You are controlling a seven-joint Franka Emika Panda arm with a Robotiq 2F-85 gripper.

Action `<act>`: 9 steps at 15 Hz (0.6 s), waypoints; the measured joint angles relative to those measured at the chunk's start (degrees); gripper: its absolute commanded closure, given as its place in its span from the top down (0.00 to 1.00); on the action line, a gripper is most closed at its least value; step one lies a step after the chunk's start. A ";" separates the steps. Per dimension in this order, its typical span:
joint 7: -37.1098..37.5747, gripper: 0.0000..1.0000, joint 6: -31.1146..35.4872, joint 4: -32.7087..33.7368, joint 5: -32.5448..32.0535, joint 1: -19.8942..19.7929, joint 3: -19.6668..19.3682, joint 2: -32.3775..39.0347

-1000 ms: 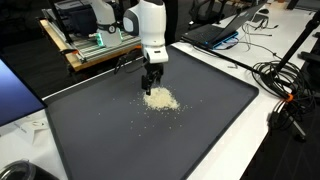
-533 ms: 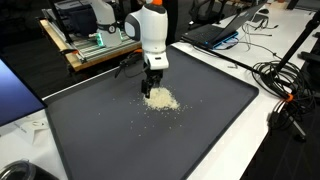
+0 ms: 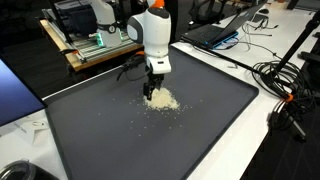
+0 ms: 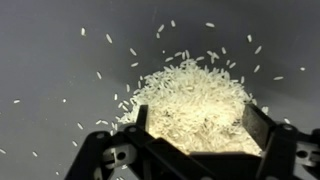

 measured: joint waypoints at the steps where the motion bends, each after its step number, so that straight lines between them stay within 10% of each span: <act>1: -0.06 0.62 -0.43 0.31 0.00 -0.18 0.21 0.10; 9: -0.08 0.09 -1.93 1.80 0.01 -0.65 0.97 0.17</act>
